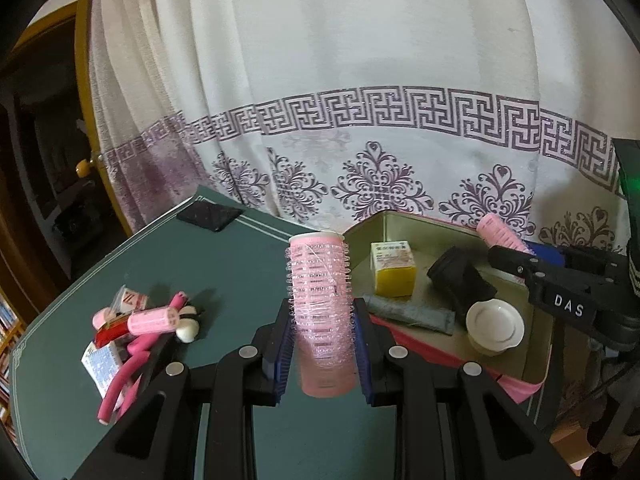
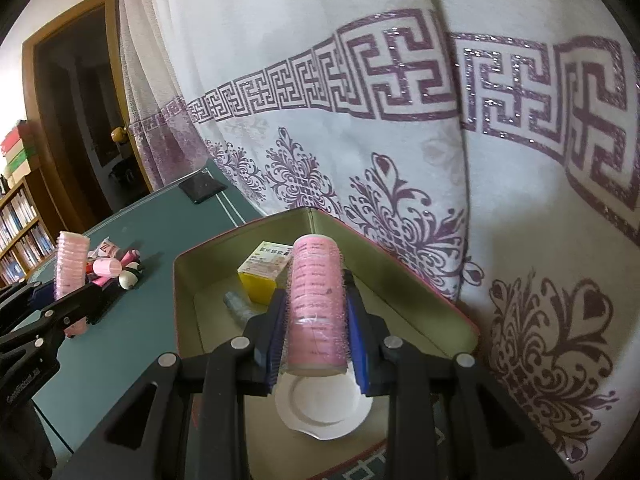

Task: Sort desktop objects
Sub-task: 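Carry both pink rollers over the pink tin and open both grippers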

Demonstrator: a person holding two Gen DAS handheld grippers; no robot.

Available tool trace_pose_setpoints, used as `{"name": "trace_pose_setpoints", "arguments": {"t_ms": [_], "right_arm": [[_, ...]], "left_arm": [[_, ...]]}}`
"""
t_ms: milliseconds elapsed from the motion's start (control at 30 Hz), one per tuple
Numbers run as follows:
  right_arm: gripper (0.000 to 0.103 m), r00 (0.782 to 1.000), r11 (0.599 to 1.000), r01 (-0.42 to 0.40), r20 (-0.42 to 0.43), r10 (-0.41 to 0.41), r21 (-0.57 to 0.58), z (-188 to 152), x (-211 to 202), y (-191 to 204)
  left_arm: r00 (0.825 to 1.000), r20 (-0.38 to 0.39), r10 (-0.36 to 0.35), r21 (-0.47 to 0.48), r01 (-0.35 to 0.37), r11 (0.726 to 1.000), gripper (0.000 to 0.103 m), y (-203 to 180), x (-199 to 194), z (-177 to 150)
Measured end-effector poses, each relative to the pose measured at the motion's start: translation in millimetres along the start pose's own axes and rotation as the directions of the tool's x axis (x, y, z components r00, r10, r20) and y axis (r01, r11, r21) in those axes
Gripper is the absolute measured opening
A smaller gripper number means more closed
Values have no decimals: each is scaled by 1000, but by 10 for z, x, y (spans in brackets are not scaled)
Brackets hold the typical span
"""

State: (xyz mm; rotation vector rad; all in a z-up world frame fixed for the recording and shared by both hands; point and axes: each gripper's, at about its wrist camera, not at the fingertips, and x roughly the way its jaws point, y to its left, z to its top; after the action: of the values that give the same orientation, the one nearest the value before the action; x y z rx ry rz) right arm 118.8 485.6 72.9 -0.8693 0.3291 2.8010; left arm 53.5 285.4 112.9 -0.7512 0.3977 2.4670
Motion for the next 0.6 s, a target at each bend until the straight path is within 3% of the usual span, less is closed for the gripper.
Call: {"name": "trace_pose_setpoints", "arguments": {"t_ms": [600], "right_arm": [[32, 1000, 1000, -4, -7, 4, 23, -13, 4, -96]], "left_arm": [[999, -8, -51, 39, 51, 998, 29, -235, 223, 188]]}}
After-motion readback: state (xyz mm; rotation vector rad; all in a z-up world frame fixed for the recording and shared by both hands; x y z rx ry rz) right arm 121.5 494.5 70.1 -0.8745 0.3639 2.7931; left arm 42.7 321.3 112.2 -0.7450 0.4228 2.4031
